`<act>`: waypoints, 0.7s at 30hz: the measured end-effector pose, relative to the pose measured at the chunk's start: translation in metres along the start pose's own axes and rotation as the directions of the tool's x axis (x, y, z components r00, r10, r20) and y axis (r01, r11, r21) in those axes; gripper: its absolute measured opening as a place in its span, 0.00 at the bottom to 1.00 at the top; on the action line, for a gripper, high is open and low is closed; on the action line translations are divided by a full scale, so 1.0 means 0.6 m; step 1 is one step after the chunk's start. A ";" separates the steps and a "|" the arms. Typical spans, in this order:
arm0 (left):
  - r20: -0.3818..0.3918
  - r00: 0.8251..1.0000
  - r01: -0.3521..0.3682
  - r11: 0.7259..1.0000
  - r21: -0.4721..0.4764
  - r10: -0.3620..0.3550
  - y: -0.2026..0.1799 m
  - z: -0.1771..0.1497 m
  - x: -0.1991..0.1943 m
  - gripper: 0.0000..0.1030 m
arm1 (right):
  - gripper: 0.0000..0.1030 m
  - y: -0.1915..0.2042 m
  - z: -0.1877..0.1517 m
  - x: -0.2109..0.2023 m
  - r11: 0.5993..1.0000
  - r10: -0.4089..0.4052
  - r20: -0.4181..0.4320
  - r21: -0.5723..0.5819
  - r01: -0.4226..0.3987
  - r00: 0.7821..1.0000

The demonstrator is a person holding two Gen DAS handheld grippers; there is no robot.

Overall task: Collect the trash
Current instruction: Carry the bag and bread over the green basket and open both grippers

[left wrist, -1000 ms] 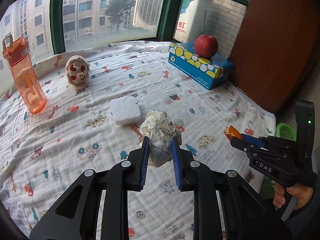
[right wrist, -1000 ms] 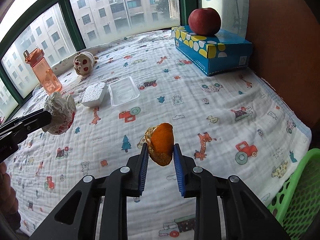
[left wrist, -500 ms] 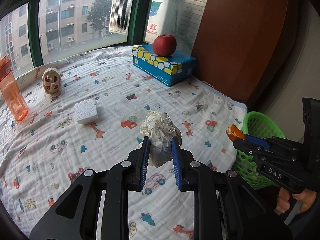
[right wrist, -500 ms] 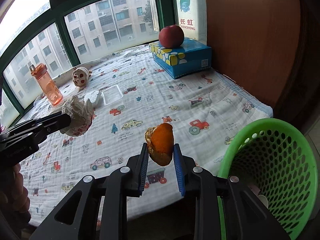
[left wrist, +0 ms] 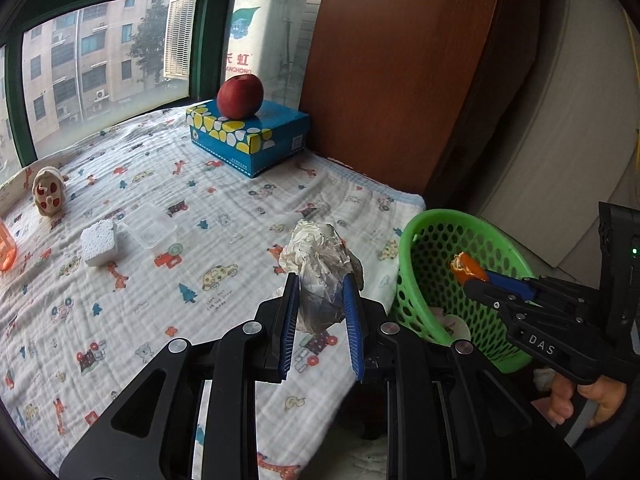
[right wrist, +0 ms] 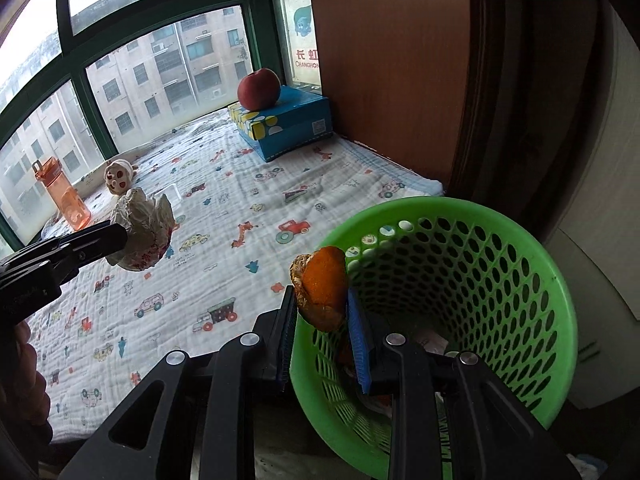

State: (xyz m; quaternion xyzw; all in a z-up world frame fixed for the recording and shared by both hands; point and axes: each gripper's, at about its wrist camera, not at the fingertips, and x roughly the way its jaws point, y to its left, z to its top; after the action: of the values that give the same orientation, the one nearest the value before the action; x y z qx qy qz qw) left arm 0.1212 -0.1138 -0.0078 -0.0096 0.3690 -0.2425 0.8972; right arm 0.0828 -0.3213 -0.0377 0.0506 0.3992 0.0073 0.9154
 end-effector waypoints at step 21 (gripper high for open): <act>-0.060 0.992 0.116 0.985 0.129 -0.109 -0.147 0.013 0.055 0.21 | 0.34 -0.140 -0.048 -0.043 0.981 -0.135 -0.001 0.144 0.133 0.991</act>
State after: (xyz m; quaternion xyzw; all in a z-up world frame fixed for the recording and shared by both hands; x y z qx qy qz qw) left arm 0.1086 -0.2075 -0.0066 0.0355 0.3746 -0.3169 0.8706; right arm 0.0416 -0.4039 -0.0466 0.0895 0.3971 -0.0834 0.9096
